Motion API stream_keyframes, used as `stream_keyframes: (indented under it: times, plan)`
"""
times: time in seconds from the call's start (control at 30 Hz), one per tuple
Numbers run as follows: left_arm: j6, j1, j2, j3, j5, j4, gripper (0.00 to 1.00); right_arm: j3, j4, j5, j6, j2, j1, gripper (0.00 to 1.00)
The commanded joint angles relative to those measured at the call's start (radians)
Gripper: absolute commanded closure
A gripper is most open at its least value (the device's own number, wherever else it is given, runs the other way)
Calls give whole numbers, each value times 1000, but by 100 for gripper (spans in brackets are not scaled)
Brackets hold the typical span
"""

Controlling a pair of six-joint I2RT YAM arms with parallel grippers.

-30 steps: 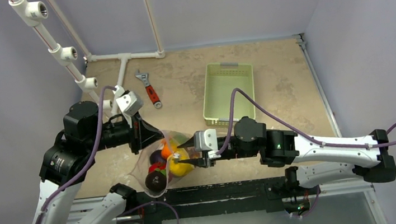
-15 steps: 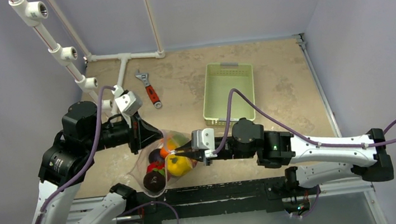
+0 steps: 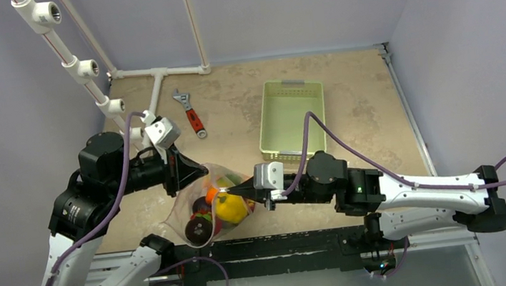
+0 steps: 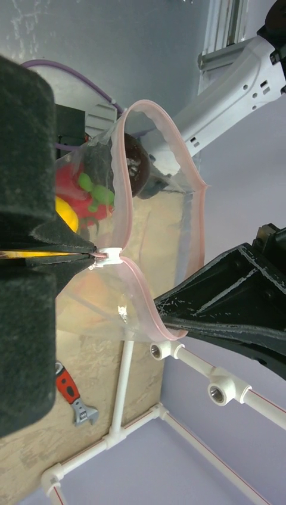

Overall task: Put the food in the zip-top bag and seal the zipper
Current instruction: Zip the zipper food storage bag at the center of the board.

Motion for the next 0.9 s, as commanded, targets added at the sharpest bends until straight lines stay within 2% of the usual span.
stream_keyframes:
  times: [0.0,0.23,0.47,0.57,0.7,0.87]
  plan:
    - [-17,-5,-27,-25,-31,33,98,-21,54,34,21,-35,1,100]
    - [-41,-5,-77,-66,-92,-1,81,-54,54,32,83,-52,1,100]
    - [-48,-5,-126,-66,-103,2,45,-69,47,-5,127,-57,1,100]
    - [-42,-5,-131,-43,-89,24,34,-63,42,-5,134,-60,1,100]
    - [-32,-5,-128,-26,-5,79,25,-58,38,6,140,-66,1,100]
    - [-2,-5,-96,-51,169,129,22,-63,43,18,156,-68,1,100]
